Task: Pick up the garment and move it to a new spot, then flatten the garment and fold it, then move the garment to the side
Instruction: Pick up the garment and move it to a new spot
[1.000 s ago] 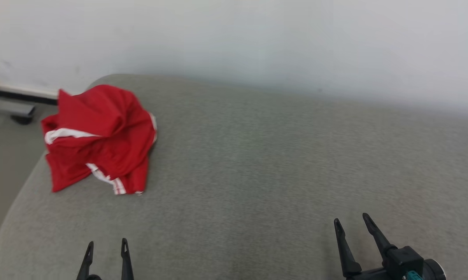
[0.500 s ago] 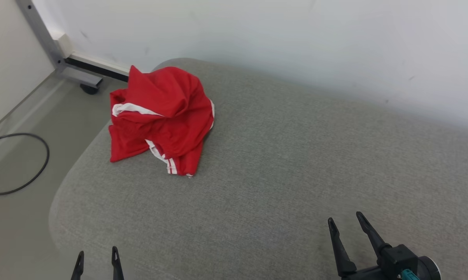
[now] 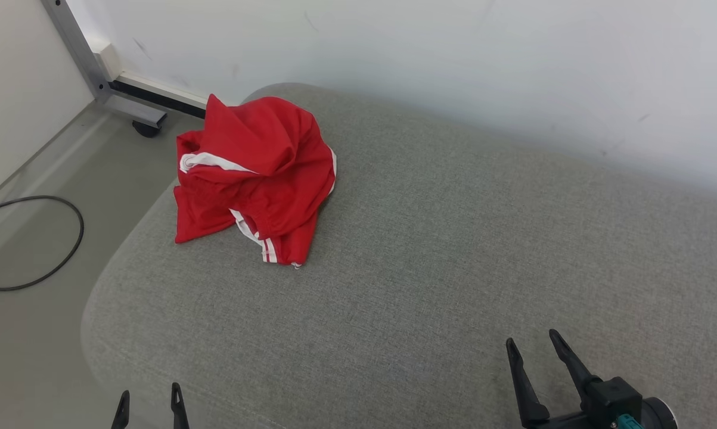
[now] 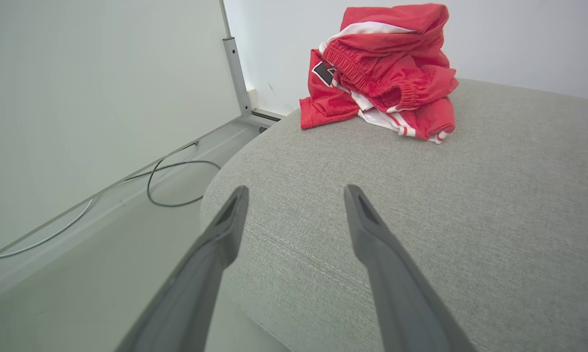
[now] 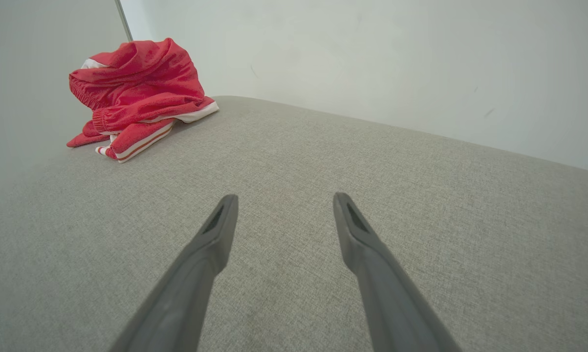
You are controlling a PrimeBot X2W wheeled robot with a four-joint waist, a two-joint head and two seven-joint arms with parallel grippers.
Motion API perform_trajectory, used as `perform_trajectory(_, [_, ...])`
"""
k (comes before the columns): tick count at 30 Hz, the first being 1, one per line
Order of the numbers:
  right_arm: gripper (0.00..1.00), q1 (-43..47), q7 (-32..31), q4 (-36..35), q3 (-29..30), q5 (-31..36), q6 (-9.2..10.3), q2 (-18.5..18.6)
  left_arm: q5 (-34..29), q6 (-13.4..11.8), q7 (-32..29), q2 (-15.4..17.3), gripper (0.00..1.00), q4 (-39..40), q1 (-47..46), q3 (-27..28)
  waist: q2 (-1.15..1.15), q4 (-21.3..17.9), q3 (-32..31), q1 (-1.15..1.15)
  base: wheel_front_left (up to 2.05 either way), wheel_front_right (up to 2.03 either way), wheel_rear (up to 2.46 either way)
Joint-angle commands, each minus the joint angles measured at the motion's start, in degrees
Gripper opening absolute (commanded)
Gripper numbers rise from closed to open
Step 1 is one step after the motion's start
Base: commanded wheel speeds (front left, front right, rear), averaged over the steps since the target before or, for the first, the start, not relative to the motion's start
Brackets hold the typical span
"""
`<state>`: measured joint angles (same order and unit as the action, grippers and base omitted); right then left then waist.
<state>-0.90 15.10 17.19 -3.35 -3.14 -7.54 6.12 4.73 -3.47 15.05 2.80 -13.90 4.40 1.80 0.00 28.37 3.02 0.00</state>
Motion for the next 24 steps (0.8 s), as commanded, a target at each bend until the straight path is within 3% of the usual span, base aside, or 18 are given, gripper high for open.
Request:
perform_trajectory(1, [1.00, 0.0, 0.1, 0.0, -0.1, -0.4, 0.10, 0.3, 0.2, 0.1, 0.2, 0.2, 1.00, -0.1, -0.4, -0.2, 0.00, -0.2, 0.3, 0.00, 0.00, 0.00, 0.00])
perform_trajectory(8, [1.00, -0.9, 0.1, 0.2, -0.4, -1.5, 0.10, 1.5, 2.1, 0.1, 0.2, 0.2, 1.00, -0.8, -2.0, -0.9, 0.00, -1.2, 2.0, 0.00, 0.00, 0.00, 0.00])
perform_trajectory(19, [1.00, -2.9, 0.1, -1.9, -1.5, -3.2, 0.10, 4.0, 2.4, 6.1, 0.2, 0.7, 1.00, -6.4, -11.9, 3.0, 0.00, -3.7, 6.3, 0.00, 0.00, 0.00, 0.00])
perform_trajectory(24, [1.00, -4.1, 0.1, -3.4, -2.2, -4.3, 0.10, 5.6, 1.8, 7.8, 0.2, 3.3, 1.00, -10.1, -18.9, 5.0, 0.00, -6.1, 8.6, 0.00, 0.00, 0.00, 0.00])
